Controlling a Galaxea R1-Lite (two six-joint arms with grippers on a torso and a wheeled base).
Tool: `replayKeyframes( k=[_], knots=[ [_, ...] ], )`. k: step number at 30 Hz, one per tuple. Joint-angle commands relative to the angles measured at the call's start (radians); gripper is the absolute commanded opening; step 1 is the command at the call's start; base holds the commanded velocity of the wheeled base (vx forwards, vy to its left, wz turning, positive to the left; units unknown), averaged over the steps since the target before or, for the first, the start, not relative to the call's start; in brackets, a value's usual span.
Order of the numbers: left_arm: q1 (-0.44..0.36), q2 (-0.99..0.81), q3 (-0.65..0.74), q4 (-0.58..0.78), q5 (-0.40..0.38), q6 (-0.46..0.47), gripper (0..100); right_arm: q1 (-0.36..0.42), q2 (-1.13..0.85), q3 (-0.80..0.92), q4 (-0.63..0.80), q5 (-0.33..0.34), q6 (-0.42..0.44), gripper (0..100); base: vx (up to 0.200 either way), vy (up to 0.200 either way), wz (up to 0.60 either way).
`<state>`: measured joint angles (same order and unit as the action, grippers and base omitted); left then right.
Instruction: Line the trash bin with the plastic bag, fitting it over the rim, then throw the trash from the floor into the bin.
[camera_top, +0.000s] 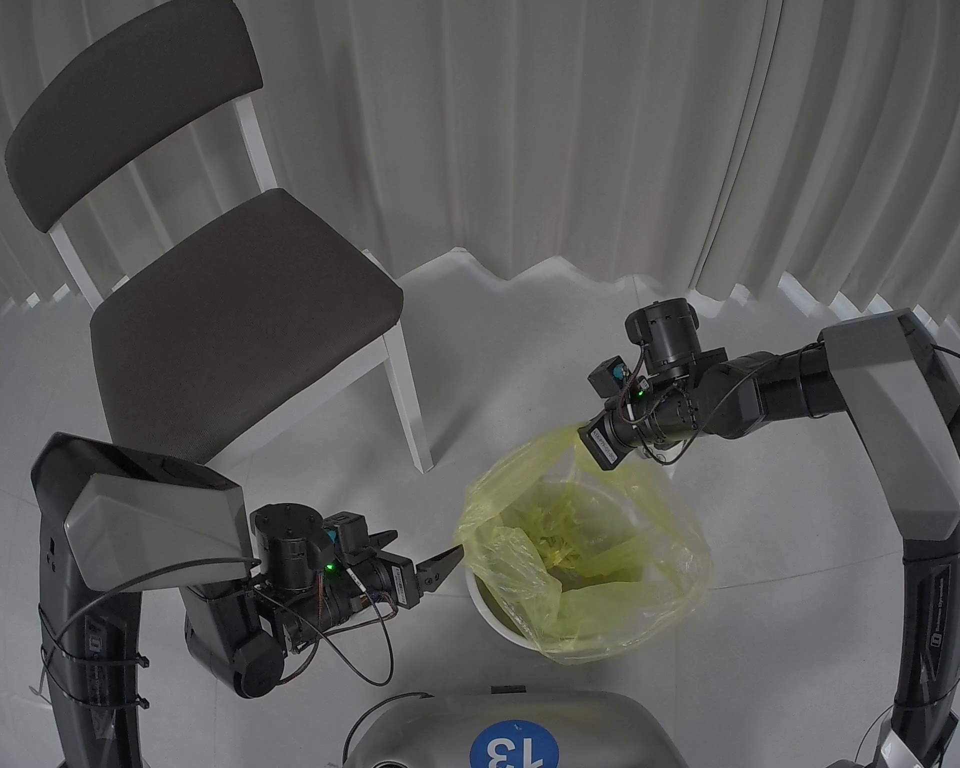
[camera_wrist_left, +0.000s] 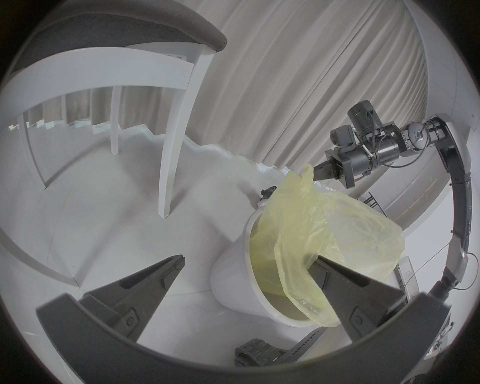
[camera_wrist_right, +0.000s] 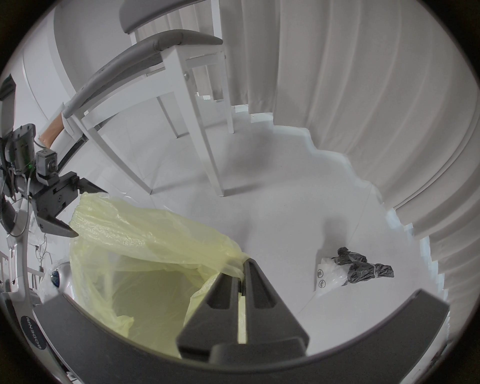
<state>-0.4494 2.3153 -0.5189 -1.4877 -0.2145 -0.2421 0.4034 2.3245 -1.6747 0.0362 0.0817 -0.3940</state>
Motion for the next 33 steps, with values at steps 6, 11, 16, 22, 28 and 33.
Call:
replayKeyframes(
  k=[6, 11, 16, 22, 28, 33],
  knots=[
    [0.000, 0.003, -0.001, 0.000, 0.000, 0.000, 100, 0.000, 0.053, -0.060, -0.055, -0.039, 0.007, 100, 0.000, 0.000, 0.00],
    [0.000, -0.004, -0.001, -0.002, 0.000, -0.002, 100, 0.009, 0.001, 0.018, -0.058, -0.026, 0.064, 100, 0.000, 0.000, 0.00],
    [0.001, -0.022, -0.001, -0.002, 0.000, -0.003, 100, 0.012, -0.030, 0.035, -0.061, -0.026, 0.181, 100, 0.000, 0.000, 0.00],
    [0.020, -0.062, -0.021, 0.010, -0.002, -0.017, 100, -0.006, -0.112, 0.099, -0.059, -0.026, 0.185, 100, 0.000, 0.000, 0.00],
    [0.026, -0.166, -0.159, 0.245, -0.037, -0.020, 100, -0.015, -0.211, 0.259, -0.058, -0.025, 0.162, 100, 0.000, 0.000, 0.00],
    [0.020, -0.255, -0.443, 0.649, -0.040, -0.011, 100, -0.014, -0.284, 0.394, -0.062, -0.023, 0.153, 100, 0.000, 0.000, 0.00]
  ],
)
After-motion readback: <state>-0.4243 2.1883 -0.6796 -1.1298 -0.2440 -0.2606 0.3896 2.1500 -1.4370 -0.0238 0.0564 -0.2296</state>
